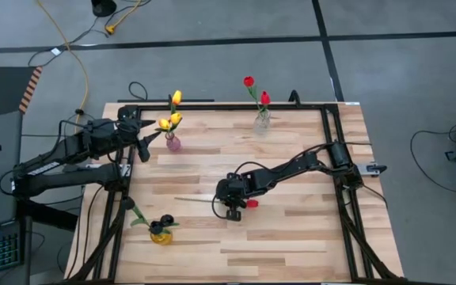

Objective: Sort flowers into vase by color
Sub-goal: Put the red tulip into the transparent vase

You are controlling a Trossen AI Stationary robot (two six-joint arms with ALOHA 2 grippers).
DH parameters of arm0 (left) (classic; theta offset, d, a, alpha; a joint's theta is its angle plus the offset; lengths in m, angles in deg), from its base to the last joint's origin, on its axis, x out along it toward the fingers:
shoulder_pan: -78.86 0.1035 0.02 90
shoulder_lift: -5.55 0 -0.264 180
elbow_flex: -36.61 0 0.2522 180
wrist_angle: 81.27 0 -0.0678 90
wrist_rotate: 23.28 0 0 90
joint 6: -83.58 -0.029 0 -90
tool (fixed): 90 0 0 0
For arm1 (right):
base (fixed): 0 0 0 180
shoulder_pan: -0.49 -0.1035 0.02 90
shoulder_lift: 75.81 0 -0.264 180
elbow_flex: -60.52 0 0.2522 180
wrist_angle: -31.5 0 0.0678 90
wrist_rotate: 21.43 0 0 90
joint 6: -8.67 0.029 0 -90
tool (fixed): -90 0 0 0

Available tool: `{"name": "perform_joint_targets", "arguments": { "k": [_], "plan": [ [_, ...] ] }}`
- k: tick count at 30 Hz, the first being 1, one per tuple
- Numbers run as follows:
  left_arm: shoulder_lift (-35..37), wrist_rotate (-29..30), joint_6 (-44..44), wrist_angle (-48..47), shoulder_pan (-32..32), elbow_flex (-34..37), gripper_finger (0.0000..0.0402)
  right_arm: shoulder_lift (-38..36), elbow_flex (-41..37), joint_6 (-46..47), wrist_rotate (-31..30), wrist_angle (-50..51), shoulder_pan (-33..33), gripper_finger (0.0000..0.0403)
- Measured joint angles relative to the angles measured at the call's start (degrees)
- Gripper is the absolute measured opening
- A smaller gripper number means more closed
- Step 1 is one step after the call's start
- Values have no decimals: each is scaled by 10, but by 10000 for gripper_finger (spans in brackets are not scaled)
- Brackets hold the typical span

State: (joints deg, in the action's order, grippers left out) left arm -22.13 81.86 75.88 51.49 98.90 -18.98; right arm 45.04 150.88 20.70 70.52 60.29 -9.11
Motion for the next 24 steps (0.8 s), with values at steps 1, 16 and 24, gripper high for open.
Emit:
{"name": "perform_joint_targets", "arguments": {
  "k": [1,16,24],
  "plan": [
    [0,0,0,0,0,0,189,-3,0,0,1,1,0,42],
    [0,-92,21,5,0,-90,189,-108,-3,-121,-17,52,16,46],
    [-1,-278,89,41,0,-115,189,-163,-3,-302,-107,47,32,46]
  ]
}}
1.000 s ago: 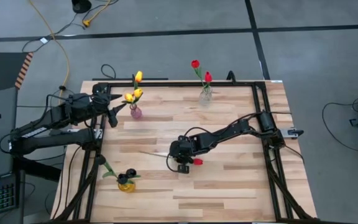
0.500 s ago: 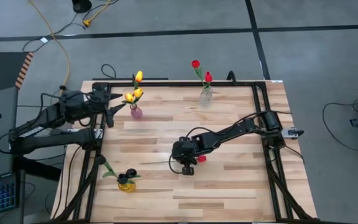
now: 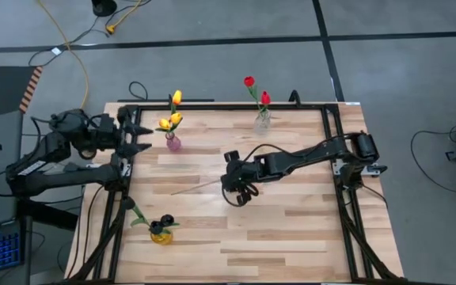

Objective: Sort flowers into vase by color
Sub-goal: Put the red tulip into the transparent vase

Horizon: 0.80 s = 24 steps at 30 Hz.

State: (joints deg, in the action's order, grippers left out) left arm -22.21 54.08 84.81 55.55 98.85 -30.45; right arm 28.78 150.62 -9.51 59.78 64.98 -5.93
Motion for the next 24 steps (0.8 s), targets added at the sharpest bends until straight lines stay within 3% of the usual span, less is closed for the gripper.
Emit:
{"name": "perform_joint_targets", "arguments": {
  "k": [5,11,19,24],
  "plan": [
    [-22,-79,63,63,0,19,189,-16,0,-135,-50,-22,2,46],
    [-87,-77,116,99,-1,22,189,-15,0,-280,-124,-73,1,46],
    [-178,-77,121,157,-20,22,189,-15,1,-450,-244,-171,0,46],
    [-219,-66,116,170,-33,22,189,-15,1,-531,-260,-231,0,46]
  ]
}}
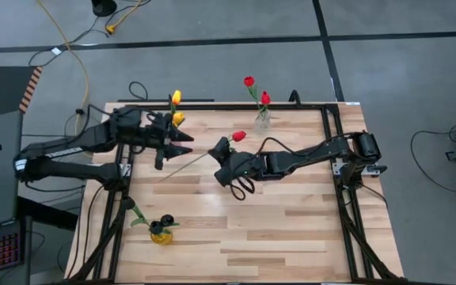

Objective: Sort flowers into vase by color
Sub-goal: Put the red tulip into the transparent vase

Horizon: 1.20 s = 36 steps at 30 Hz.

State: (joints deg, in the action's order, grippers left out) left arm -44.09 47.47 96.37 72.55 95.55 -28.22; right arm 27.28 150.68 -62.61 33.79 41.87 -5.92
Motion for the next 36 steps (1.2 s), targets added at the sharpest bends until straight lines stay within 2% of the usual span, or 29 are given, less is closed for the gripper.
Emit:
{"name": "perform_joint_targets", "arguments": {
  "k": [6,15,36],
  "plan": [
    [-26,5,2,0,-18,0,189,0,0,-66,-1,-71,-3,46],
    [-27,6,-1,-2,-42,0,189,0,0,-141,0,-149,-5,46],
    [54,28,-55,-77,-47,-62,189,0,0,-143,2,-160,-19,46]
  ]
}}
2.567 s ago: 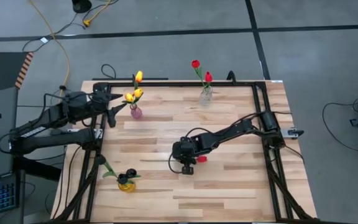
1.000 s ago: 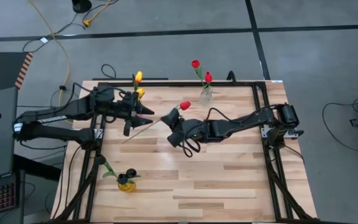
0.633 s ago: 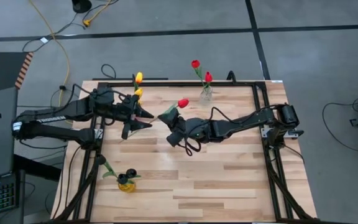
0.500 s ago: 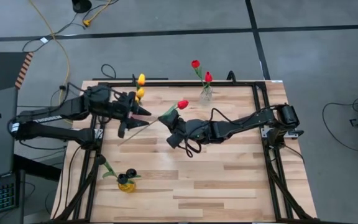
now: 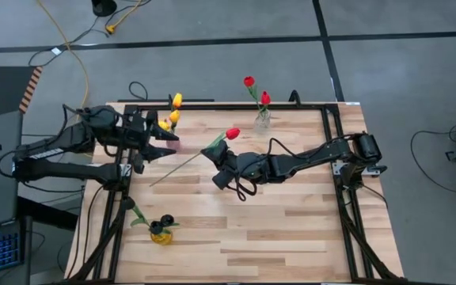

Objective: Sort flowers into vase by color
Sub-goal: Put the red tulip into the transparent vase

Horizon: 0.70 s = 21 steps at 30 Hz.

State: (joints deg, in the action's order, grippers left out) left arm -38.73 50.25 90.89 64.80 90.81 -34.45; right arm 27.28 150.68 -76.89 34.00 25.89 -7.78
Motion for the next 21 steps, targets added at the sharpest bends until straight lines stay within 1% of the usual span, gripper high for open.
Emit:
{"name": "perform_joint_targets", "arguments": {
  "k": [4,7,16,21],
  "plan": [
    [8,-10,3,2,0,0,189,0,0,0,2,-2,0,46],
    [8,-8,11,1,0,0,189,0,0,-10,2,-8,0,46],
    [-20,-1,58,-8,-25,0,189,0,0,-157,3,-9,0,46],
    [-27,0,87,-20,-44,0,189,0,0,-199,3,-17,0,46]
  ]
}}
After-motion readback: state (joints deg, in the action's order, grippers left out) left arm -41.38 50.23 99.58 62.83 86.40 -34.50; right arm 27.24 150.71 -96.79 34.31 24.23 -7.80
